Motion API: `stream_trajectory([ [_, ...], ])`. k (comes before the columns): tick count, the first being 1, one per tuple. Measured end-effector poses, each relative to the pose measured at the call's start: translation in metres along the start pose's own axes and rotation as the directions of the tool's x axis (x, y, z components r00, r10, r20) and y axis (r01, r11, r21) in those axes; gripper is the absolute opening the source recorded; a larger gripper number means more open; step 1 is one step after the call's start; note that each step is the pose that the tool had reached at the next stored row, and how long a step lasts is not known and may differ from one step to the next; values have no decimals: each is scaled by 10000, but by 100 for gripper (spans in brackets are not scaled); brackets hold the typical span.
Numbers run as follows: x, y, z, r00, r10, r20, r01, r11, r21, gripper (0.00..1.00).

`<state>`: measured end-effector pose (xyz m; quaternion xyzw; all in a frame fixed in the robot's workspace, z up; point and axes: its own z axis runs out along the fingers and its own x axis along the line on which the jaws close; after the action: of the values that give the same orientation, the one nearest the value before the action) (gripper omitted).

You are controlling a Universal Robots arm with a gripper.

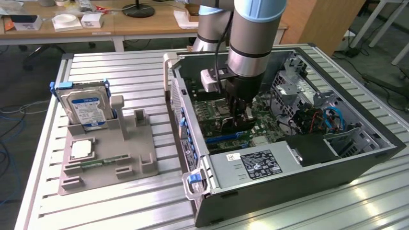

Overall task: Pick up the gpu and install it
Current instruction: 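Insert the gpu into the slot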

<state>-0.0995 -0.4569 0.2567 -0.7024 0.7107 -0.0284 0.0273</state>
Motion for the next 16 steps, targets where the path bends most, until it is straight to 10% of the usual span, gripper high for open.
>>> stream_trajectory([
  [16,12,65,66,10000,-2,3,2,10000,1,27],
])
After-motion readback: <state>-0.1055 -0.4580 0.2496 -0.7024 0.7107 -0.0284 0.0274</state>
